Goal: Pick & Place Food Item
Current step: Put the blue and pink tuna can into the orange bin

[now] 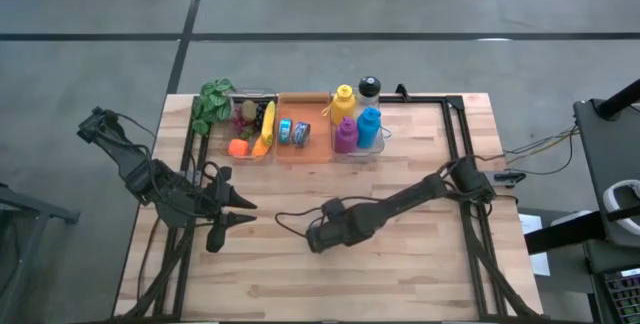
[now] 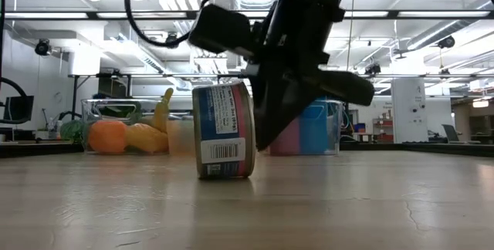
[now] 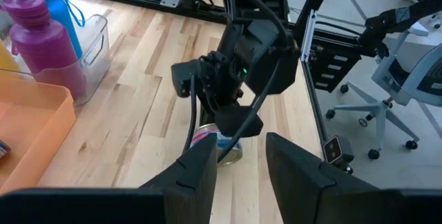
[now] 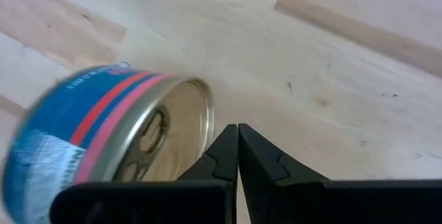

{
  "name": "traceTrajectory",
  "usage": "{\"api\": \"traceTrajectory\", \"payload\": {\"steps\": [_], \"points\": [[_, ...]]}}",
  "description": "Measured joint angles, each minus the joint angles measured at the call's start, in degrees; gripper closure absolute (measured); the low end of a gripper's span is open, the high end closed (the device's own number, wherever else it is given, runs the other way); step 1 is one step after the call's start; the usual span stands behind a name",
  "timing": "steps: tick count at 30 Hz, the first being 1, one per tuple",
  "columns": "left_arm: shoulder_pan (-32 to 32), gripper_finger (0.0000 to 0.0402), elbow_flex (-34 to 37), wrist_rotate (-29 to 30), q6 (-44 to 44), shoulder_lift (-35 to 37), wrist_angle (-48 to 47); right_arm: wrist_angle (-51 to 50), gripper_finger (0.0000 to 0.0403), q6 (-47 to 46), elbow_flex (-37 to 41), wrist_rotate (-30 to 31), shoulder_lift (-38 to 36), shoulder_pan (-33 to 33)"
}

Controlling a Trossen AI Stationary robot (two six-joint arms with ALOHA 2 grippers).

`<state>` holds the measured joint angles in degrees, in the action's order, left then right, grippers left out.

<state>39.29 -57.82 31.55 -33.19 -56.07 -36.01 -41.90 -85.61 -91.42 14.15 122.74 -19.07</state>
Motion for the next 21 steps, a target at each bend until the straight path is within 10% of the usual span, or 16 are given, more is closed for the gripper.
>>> {"api": "traceTrajectory", "payload": {"steps": [21], "points": [[0.00, 0.0274, -0.01, 0.00, 0.35, 0.01, -0.25, -6.80, 0.0394, -7.95, -1.42, 9.92, -12.41, -6.45]]}}
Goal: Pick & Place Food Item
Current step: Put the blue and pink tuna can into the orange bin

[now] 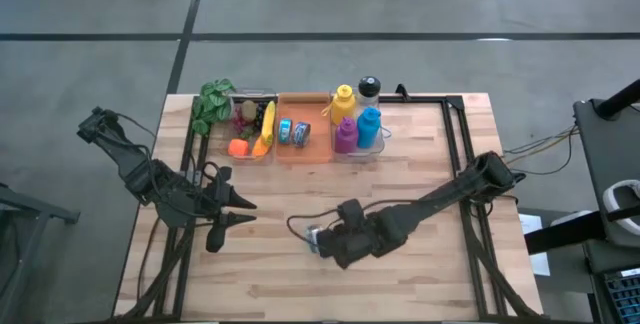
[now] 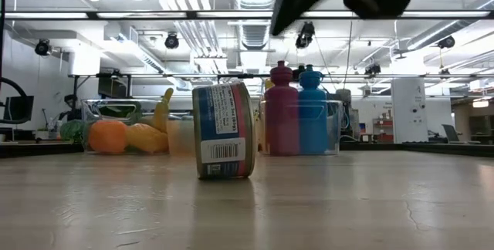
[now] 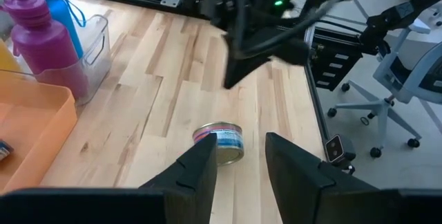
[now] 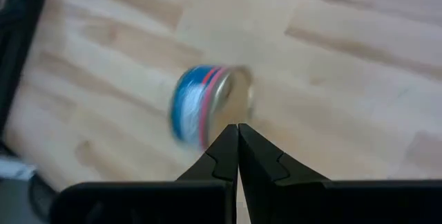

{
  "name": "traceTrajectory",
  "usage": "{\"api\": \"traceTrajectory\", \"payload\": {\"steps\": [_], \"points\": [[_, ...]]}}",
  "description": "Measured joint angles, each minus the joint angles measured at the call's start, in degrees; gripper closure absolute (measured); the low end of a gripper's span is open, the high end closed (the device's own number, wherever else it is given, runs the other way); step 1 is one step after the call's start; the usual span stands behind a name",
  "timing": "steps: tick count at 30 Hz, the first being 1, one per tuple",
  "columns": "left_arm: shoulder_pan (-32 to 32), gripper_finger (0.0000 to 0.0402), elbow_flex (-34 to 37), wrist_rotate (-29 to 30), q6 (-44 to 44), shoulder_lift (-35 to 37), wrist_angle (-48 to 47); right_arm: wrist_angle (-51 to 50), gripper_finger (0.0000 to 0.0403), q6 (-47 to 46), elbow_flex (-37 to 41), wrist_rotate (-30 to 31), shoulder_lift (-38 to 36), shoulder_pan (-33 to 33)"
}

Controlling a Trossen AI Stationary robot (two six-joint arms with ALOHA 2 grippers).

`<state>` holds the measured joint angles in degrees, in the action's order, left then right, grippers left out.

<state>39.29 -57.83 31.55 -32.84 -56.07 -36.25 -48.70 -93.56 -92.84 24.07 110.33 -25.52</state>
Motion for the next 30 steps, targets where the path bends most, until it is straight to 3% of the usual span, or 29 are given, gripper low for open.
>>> {"api": "traceTrajectory", "payload": {"steps": [11, 21, 30], "points": [[0.02, 0.0272, -0.01, -0.01, 0.04, 0.04, -0.49, -0.90, 0.0394, 1.09, -9.37, 3.16, 4.94, -5.41], [0.00, 0.0271, 0.00, -0.01, 0.02, 0.04, -0.49, -0.70, 0.0394, 10.35, -13.49, 4.59, 7.50, -5.18], [0.00, 0.0274, -0.01, 0.00, 0.02, 0.04, -0.48, -0.73, 0.0390, 11.34, -14.66, 3.90, 7.51, -4.47]]}}
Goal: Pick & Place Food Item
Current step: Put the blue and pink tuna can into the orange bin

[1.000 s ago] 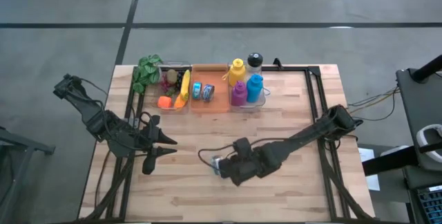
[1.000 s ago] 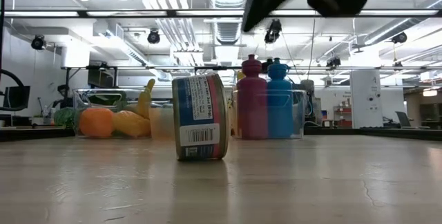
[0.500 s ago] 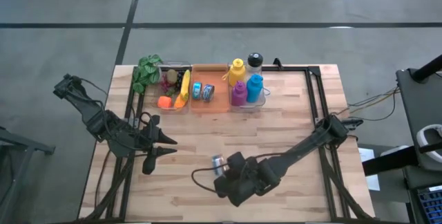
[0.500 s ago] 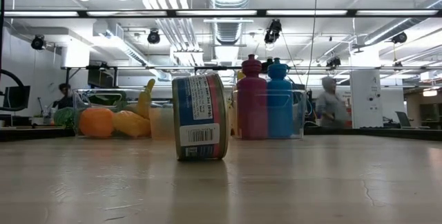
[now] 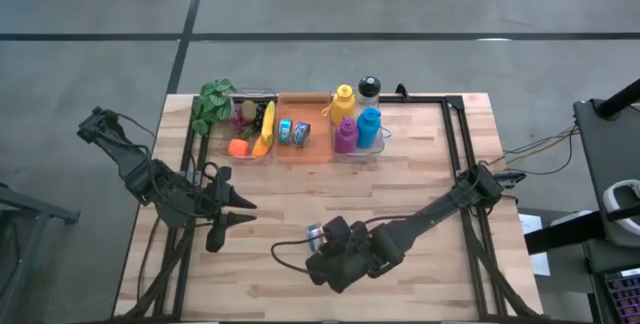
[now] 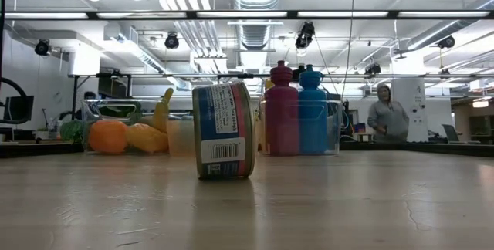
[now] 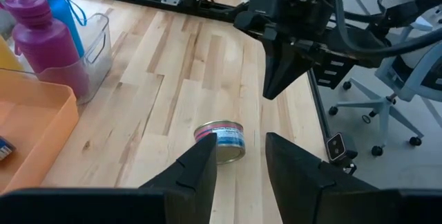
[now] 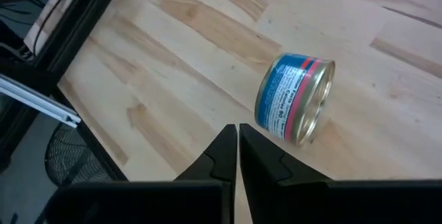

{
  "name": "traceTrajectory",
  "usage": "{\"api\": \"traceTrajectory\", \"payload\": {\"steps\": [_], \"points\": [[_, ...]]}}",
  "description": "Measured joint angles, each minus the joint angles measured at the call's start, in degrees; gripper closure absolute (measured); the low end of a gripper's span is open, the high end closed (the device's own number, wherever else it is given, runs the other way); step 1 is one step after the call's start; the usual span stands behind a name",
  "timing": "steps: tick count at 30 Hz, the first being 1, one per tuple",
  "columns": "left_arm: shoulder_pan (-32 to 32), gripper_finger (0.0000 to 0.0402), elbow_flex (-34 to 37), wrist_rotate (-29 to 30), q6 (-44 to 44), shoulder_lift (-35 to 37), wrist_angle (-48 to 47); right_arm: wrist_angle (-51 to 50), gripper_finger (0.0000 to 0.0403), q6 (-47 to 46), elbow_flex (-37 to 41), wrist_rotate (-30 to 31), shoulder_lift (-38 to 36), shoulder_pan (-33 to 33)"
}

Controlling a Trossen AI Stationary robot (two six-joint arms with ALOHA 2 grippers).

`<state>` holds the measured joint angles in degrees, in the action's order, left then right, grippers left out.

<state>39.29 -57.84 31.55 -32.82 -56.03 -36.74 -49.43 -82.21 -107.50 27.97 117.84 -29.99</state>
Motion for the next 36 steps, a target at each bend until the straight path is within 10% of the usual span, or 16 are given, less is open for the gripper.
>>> {"api": "traceTrajectory", "payload": {"steps": [36], "points": [[-0.02, 0.0270, 0.00, 0.22, -0.02, -0.04, -0.54, 0.05, 0.0104, 3.91, 2.01, -11.53, 4.29, 6.60]]}}
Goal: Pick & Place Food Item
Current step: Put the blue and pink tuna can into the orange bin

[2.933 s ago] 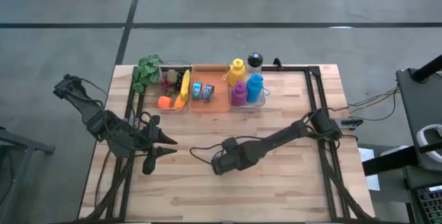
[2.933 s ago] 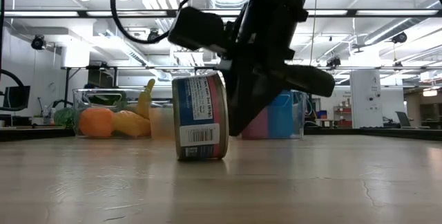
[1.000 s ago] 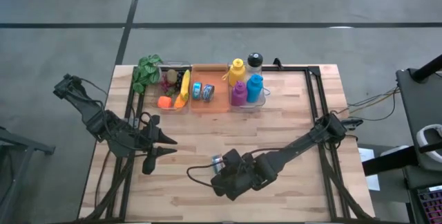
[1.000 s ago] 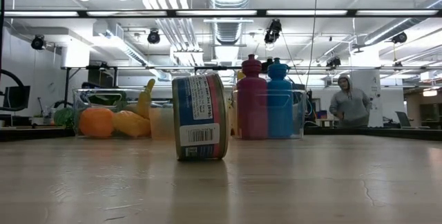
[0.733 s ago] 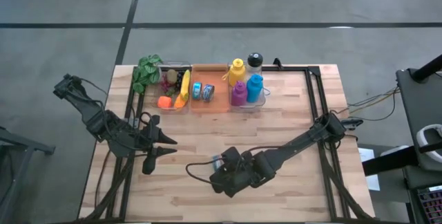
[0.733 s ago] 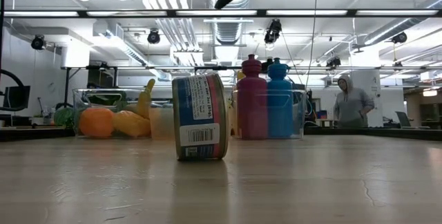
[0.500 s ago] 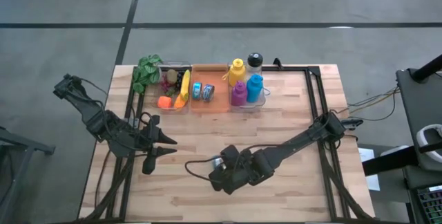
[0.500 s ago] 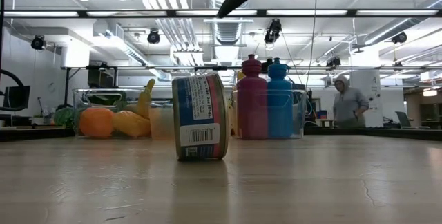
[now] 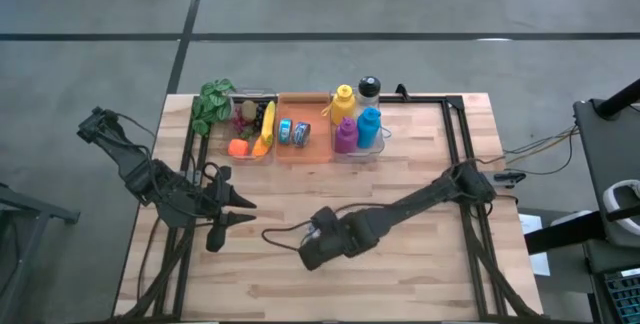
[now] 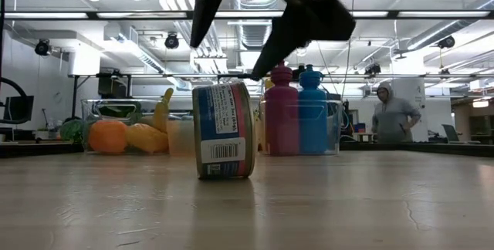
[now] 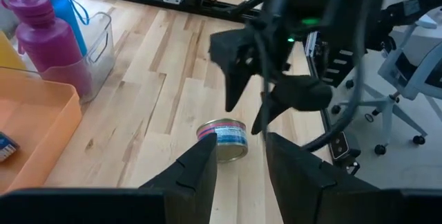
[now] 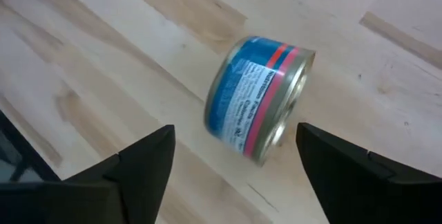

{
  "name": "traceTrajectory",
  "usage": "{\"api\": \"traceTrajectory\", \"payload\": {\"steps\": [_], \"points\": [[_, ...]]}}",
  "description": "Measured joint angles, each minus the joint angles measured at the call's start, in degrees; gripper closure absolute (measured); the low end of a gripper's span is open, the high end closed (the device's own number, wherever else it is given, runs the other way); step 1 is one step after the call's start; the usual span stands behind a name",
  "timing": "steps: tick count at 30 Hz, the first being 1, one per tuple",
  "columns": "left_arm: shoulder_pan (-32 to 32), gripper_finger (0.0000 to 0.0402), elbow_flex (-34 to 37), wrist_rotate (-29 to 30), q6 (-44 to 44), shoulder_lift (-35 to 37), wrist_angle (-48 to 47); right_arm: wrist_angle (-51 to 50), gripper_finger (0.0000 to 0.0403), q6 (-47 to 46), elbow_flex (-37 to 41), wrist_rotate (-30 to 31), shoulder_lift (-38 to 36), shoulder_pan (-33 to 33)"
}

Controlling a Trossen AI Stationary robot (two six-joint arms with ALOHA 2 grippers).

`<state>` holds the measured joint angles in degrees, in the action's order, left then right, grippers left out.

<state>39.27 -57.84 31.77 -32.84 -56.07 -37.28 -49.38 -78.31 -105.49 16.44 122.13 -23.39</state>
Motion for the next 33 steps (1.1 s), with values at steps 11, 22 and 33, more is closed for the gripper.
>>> {"api": "traceTrajectory", "payload": {"steps": [11, 22, 33], "points": [[-0.02, 0.0271, 0.02, 0.00, -0.11, 0.00, -0.08, 0.77, 0.0076, -0.14, 0.02, -4.35, 1.49, 2.99], [-0.02, 0.0271, 0.02, 0.00, -0.07, 0.00, -0.31, 0.70, 0.0091, -1.23, 0.17, -1.40, 2.33, 3.33], [-0.02, 0.0274, 0.02, 0.20, 0.02, 0.00, -0.52, 0.29, 0.0100, -0.96, 1.38, -1.28, 2.31, 3.32]]}}
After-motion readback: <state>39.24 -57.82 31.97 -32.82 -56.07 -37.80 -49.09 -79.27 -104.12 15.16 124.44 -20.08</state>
